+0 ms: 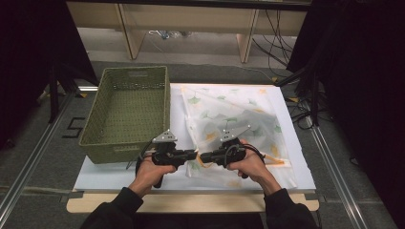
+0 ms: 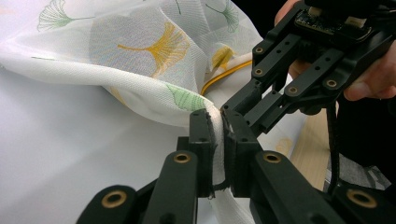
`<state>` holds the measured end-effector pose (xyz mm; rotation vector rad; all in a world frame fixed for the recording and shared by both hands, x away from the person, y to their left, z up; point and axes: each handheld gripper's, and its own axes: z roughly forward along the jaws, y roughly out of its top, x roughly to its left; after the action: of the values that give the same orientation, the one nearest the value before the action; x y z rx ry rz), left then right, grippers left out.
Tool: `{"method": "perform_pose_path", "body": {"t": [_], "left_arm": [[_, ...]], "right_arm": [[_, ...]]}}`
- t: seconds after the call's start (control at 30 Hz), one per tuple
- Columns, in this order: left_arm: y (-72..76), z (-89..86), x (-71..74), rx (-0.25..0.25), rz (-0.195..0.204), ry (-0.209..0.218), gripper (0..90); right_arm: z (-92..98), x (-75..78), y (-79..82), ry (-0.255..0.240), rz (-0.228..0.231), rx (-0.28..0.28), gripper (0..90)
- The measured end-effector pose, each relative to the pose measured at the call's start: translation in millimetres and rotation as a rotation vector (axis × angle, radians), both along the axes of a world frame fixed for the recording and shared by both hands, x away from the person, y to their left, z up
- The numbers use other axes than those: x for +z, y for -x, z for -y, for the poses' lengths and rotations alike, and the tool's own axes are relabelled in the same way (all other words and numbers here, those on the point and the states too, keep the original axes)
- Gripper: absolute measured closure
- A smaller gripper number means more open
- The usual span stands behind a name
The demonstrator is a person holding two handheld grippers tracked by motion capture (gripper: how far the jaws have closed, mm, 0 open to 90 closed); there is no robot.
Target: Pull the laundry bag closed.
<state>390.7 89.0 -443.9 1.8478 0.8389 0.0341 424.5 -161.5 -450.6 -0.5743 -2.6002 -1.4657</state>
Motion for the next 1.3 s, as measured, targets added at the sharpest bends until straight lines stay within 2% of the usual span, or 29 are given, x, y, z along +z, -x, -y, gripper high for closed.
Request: {"method": "perform_pose_path", "body": {"t": [0.23,0.33,0.37,0.5,0.57,0.7,0.8,0.93,1.03,1.3], "left_arm": [[0.0,0.0,-0.2,-0.002,0.003,-0.004,82.8],[0.1,-0.5,0.2,-0.004,0.004,-0.01,82.7],[0.0,-0.6,0.3,-0.008,0.006,-0.012,82.7],[0.1,0.0,0.5,-0.025,0.012,-0.019,82.7],[0.1,0.1,0.3,-0.03,0.012,-0.02,82.8],[0.7,1.6,0.5,-0.046,0.019,-0.021,82.8],[0.9,2.8,0.2,-0.06,0.024,-0.024,82.8],[1.2,3.5,0.1,-0.07,0.031,-0.021,82.8],[0.7,3.0,-0.1,-0.073,0.028,-0.02,82.8],[0.0,1.4,0.0,-0.069,0.026,-0.028,82.7]], "right_arm": [[-1.1,-0.2,0.0,0.004,0.001,0.005,86.8],[0.1,-0.9,-0.7,0.01,-0.02,-0.004,81.0],[1.1,-0.8,-0.9,0.016,-0.016,-0.019,80.1],[0.4,-2.8,-1.7,0.039,0.006,0.0,75.2],[-0.6,-3.3,-1.2,0.037,-0.008,-0.005,73.8],[-1.1,-3.3,-1.4,0.035,-0.007,-0.002,72.9],[-2.0,-3.8,-0.9,0.037,0.005,0.029,76.8],[-1.8,-3.3,-1.0,0.025,0.0,0.045,76.6],[-1.6,-3.4,-1.3,0.023,0.023,0.052,80.2],[-0.3,-1.2,-1.4,0.036,0.041,0.057,86.0]]}}
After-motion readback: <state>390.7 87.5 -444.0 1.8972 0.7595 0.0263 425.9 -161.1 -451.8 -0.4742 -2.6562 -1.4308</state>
